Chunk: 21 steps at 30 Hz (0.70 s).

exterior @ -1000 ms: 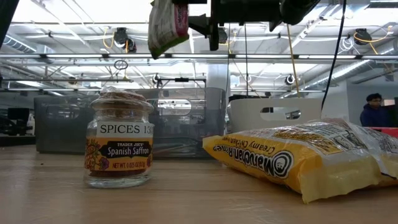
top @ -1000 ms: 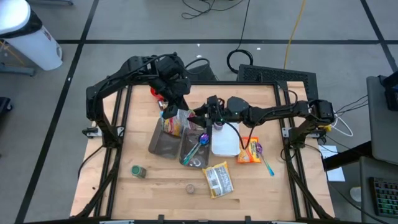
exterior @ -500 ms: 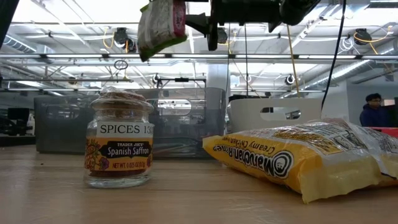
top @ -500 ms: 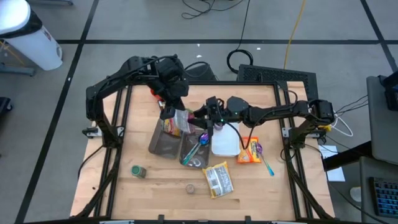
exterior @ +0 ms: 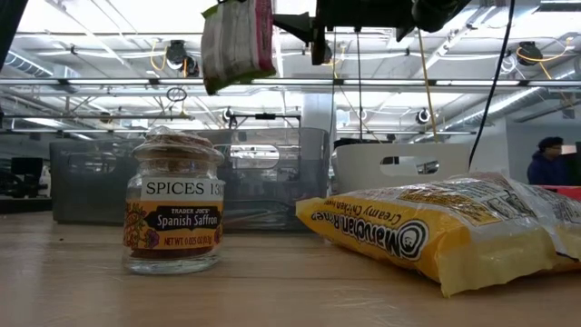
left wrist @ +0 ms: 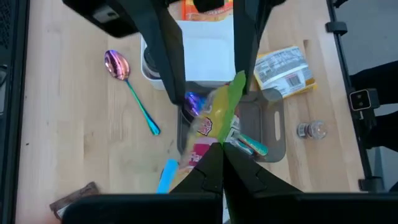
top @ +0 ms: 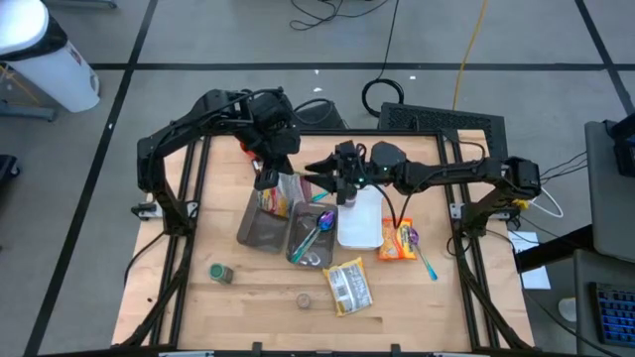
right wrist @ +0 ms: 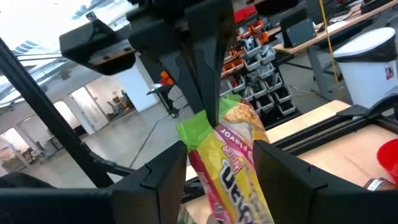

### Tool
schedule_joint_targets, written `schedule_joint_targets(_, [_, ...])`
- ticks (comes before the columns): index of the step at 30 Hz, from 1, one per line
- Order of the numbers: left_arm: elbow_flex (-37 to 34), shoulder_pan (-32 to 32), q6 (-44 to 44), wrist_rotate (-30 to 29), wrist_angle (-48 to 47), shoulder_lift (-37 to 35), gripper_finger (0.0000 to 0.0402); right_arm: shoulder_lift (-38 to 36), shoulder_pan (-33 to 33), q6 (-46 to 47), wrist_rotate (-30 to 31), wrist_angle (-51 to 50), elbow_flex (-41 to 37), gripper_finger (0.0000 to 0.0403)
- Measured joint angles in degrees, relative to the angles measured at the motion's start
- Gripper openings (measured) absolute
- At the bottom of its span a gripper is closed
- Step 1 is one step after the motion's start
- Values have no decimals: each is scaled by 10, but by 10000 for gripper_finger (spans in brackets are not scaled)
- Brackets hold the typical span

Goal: Pick & Place Food Item
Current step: Put the green pack into the left gray bin

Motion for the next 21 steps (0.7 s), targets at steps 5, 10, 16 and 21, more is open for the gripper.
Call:
schedule_joint_targets(5, [0, 6, -2, 4, 2, 3, 0, 0, 0, -3, 1, 0, 0, 167])
schedule_joint_targets(10, [0, 6, -1, 7, 4, 13, 0, 0, 0, 5, 14, 6, 0, 160])
schedule_joint_targets(16, [0, 7, -2, 19, 24, 23, 0, 0, 0, 5, 15, -3, 0, 147])
schedule_joint_targets(21, [0, 8, -2, 23, 26, 23, 0, 0, 0, 5, 13, -18, 0, 126])
